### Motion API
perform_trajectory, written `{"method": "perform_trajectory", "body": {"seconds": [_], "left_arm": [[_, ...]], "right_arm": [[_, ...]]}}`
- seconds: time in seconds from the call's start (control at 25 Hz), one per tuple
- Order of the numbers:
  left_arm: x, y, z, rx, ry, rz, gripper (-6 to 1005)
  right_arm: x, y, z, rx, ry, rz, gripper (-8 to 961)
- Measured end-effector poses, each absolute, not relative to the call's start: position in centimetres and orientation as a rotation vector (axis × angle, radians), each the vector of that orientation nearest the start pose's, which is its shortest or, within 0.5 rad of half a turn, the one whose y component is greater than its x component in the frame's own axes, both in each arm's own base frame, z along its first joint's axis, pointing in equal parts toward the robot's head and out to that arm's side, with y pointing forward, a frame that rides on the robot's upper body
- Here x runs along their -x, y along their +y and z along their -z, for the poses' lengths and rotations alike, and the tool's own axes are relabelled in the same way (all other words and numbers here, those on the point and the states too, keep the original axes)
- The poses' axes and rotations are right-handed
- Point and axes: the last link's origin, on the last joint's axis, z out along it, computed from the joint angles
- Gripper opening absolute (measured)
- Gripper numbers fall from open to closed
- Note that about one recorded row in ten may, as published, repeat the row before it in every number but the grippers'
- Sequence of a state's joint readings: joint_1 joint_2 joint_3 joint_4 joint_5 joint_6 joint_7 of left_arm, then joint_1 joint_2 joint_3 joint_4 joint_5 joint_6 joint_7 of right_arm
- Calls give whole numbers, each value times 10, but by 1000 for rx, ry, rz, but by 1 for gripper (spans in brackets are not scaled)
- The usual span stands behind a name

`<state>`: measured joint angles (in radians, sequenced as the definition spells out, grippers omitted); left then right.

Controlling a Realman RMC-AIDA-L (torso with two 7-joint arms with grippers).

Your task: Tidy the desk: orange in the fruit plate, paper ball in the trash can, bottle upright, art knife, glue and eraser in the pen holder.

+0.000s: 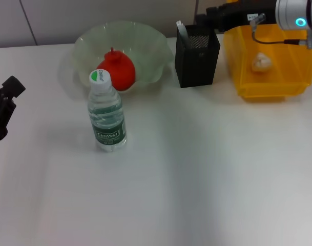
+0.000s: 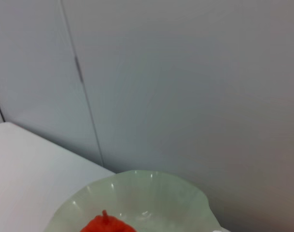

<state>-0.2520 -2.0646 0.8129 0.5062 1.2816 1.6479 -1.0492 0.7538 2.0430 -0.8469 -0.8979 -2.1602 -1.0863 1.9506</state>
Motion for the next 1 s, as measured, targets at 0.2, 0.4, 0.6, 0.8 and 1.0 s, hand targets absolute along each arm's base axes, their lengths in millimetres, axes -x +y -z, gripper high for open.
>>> {"method": "perform_trajectory", "body": {"seconds": [0.2,0.4,0.6,0.8,1.0], "left_arm": [[296,275,-36,2159,-503,1221,28],[291,278,-35,2175,-494,1236,28],[284,282,-34,2201,-468,1255,28],[274,286,-25,2267,-449,1260,28],[260,290,-13,2362,-422,1267,28]], "right_arm": [[-178,431,-67,2378,729,-377,354],[-175,407,-86,2389,738,-398,354],[-175,373,-109,2402,728,-552,355],[-180,330,-125,2447,703,-653,355],[-191,286,-132,2522,683,-753,355]]}}
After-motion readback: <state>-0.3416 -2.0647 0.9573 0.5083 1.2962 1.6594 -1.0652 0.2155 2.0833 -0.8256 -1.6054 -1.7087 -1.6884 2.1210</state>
